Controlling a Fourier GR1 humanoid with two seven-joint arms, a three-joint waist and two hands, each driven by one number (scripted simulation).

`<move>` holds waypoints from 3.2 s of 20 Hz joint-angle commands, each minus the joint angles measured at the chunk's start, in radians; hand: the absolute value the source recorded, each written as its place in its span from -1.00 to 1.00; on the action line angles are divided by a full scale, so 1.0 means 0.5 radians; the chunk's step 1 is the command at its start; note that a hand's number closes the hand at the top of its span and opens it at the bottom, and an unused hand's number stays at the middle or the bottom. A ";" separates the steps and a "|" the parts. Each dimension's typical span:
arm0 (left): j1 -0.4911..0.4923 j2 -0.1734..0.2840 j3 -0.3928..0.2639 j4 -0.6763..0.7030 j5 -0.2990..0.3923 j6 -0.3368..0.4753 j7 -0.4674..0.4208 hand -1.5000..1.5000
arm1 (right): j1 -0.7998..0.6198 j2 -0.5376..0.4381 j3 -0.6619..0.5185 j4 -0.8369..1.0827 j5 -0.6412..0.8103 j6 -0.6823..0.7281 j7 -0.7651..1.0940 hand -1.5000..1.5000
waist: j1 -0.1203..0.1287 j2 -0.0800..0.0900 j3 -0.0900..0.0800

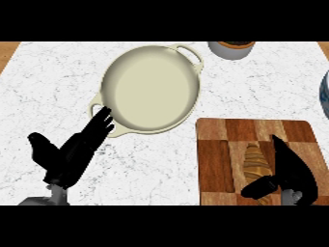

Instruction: Pick the croissant from the cutting board and place it in the pot

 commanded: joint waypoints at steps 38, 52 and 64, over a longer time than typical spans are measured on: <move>0.080 -0.114 0.126 -0.001 -0.084 -0.093 0.026 0.00 | -0.036 0.409 1.160 -0.255 1.592 -0.480 0.814 1.00 | -0.068 -0.047 -0.016; -0.012 -0.106 0.093 0.025 -0.099 -0.131 0.066 0.00 | -0.665 0.410 1.078 -0.612 1.771 -0.186 0.814 1.00 | 0.045 -0.004 -0.013; -0.033 -0.147 0.016 -0.010 -0.116 -0.150 0.074 0.00 | -1.399 0.410 0.473 -0.116 1.323 -0.140 0.815 1.00 | 0.176 0.018 -0.008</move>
